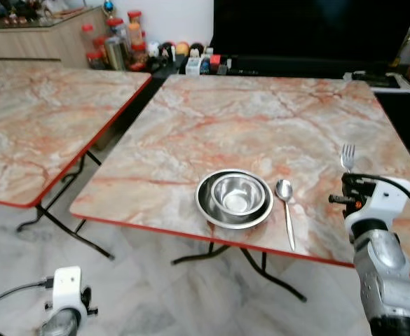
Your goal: Setting the table
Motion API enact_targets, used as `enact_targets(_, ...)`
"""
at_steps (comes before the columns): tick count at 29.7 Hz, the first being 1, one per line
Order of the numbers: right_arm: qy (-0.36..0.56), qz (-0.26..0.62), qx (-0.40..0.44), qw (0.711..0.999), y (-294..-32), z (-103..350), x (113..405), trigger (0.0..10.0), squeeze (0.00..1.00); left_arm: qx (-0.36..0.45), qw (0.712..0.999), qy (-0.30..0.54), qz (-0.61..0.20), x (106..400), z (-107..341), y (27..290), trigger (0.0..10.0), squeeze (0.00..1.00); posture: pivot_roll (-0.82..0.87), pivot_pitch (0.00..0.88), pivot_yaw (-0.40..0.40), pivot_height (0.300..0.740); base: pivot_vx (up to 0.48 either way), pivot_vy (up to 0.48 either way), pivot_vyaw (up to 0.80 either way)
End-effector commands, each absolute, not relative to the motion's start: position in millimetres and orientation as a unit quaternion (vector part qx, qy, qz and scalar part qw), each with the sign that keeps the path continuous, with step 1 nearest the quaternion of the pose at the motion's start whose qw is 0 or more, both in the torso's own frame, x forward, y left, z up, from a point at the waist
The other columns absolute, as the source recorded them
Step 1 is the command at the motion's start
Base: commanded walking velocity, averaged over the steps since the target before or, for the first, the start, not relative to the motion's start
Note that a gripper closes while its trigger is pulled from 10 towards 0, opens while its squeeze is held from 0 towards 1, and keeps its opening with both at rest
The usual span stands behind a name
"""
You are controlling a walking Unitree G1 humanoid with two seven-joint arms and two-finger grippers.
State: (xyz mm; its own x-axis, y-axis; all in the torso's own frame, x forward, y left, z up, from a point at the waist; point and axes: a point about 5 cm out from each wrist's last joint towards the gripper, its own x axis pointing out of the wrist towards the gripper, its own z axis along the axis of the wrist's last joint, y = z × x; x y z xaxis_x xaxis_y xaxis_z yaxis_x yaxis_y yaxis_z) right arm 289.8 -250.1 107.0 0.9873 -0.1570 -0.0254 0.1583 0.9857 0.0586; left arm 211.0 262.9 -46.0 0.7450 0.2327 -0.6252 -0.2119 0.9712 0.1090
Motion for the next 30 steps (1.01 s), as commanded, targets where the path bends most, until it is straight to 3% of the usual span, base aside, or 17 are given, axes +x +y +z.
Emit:
enact_targets(1, 0.018, -0.067, 0.032, 0.997, -241.6, 103.3, 290.5, 10.0, 0.00, 0.004, 0.933, 0.337, 0.126, 210.0, -46.2, 264.4, 10.0, 0.00, -0.02, 0.000, 0.016, 0.736, 0.000, 0.000, 0.00)
enact_targets(5, 0.023, -0.061, 0.030, 0.997, -236.3, 100.9, 293.6, 10.0, 0.00, -0.002, 0.918, 0.378, 0.121, 192.4, -60.2, 257.0, 10.0, 0.00, -0.02, 0.000, 0.006, 0.736, 0.000, 0.000, 0.00)
enact_targets(8, 0.028, -0.061, 0.033, 0.997, -235.7, 95.4, 293.9, 10.0, 0.00, -0.011, 0.889, 0.445, 0.109, 161.3, -81.0, 244.2, 10.0, 0.00, -0.03, 0.000, -0.002, 0.736, 0.000, 0.000, 0.00)
enact_targets(13, 0.043, -0.071, 0.032, 0.996, -239.5, 86.5, 291.0, 10.0, 0.00, -0.011, 0.879, 0.464, 0.108, 148.3, -88.0, 238.4, 10.0, 0.00, -0.04, 0.000, -0.001, 0.736, 0.000, 0.000, 0.00)
enact_targets(30, 0.084, -0.074, 0.060, 0.992, -215.1, 55.1, 292.0, 10.0, 0.00, -0.006, 0.888, 0.451, 0.090, 162.6, -83.6, 232.5, 10.0, 0.00, -0.01, 0.000, -0.009, 0.736, 0.000, 0.000, 0.00)
